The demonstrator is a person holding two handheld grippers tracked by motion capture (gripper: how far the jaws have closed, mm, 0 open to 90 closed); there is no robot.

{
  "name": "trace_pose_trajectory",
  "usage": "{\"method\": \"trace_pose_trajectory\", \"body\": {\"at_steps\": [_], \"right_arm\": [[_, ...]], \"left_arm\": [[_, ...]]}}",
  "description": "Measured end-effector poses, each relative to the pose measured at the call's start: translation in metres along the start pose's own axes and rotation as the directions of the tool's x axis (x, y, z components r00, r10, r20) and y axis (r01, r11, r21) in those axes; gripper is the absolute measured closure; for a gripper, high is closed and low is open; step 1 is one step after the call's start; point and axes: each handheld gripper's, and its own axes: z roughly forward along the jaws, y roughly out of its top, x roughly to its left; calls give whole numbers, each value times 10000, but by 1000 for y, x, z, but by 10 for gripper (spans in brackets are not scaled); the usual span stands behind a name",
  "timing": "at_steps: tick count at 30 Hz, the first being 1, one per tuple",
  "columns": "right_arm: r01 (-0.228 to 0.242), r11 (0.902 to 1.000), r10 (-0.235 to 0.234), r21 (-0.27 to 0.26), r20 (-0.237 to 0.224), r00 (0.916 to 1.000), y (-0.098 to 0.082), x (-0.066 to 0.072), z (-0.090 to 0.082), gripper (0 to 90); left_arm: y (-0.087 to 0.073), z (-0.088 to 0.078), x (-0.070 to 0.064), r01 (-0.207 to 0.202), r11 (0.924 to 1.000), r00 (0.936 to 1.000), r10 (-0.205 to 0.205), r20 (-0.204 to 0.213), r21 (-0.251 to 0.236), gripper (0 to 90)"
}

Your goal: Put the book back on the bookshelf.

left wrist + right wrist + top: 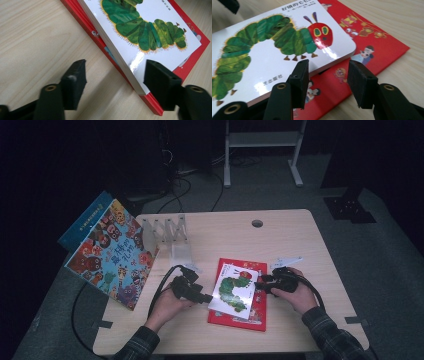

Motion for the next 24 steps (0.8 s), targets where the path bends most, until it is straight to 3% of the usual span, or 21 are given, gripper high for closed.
{"method": "trace_pose_trajectory", "body": {"at_steps": [9, 12, 24], "right_arm": [[338, 9991, -329, 239, -364, 9988, 2, 15, 5, 506], [496, 9983, -478, 305, -568, 9972, 2, 21, 6, 496], [1500, 9878, -1436, 411, -1293, 9811, 0, 49, 11, 452]], "left_arm": [[-1, 8, 1, 189, 9997, 9993, -193, 307, 149, 185], [-2, 10, 2, 423, 9989, 9985, -430, 342, 191, 169], [-4, 15, 5, 560, 9975, 9980, -572, 285, 437, 92]]}}
